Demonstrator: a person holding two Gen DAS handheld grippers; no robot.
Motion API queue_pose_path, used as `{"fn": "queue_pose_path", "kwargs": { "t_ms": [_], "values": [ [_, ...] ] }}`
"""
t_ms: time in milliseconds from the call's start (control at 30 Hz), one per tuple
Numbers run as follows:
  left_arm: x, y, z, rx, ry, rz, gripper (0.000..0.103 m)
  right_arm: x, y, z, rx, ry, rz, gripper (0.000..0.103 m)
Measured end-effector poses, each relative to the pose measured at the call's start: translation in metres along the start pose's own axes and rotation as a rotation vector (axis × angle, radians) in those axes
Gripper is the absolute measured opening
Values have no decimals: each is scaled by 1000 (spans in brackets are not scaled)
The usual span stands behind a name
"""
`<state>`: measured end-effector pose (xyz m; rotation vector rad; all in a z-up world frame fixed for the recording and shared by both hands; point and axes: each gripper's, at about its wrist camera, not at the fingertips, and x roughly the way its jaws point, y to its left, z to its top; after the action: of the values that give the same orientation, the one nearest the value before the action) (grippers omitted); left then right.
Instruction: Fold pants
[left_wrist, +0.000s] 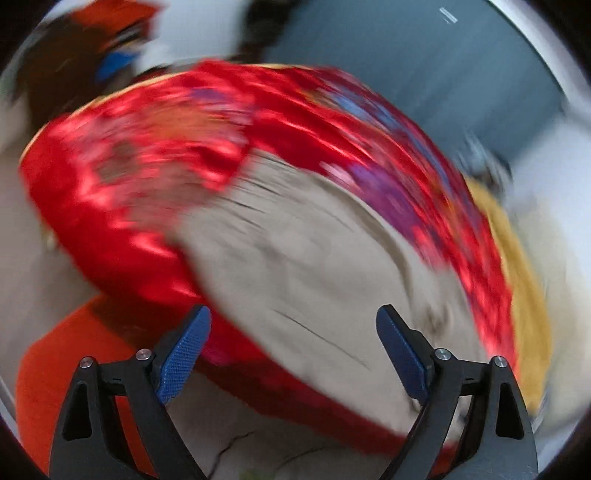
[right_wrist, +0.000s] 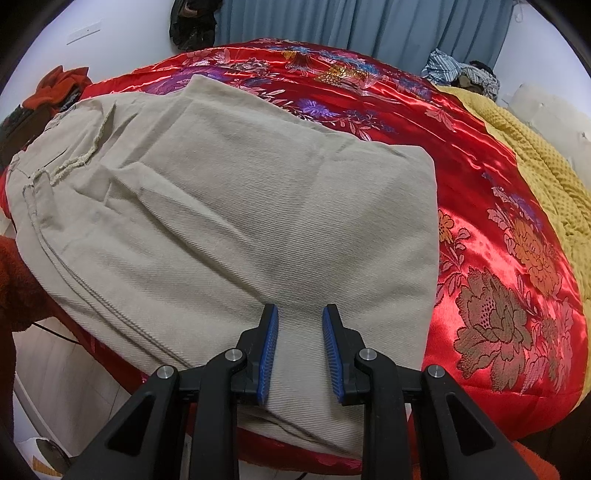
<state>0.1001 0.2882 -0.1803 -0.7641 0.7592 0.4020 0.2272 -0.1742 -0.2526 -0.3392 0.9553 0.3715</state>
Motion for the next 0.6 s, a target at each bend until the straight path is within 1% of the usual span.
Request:
{"fn": "queue_pose_path", "kwargs": {
  "t_ms": [67, 100, 233, 400, 500, 600],
  "values": [
    [3, 23, 9, -77, 3, -10, 83, 0, 0, 0, 0, 1, -1, 26],
    [10, 33, 15, -112, 22, -32, 82, 1, 0, 0, 0, 1, 0, 26],
    [34, 43, 19, -147, 59, -50, 78, 1, 0, 1, 0, 1, -1, 26],
    [64, 43, 17, -166, 84, -92, 65, 1, 0, 1, -1, -1, -2, 26],
    [73, 46, 20, -175, 71, -112, 65, 1, 0, 0, -4, -2, -3, 26],
    [75, 45, 23, -182, 69, -128, 71, 1, 0, 0, -4, -3, -3, 26]
  ]
}}
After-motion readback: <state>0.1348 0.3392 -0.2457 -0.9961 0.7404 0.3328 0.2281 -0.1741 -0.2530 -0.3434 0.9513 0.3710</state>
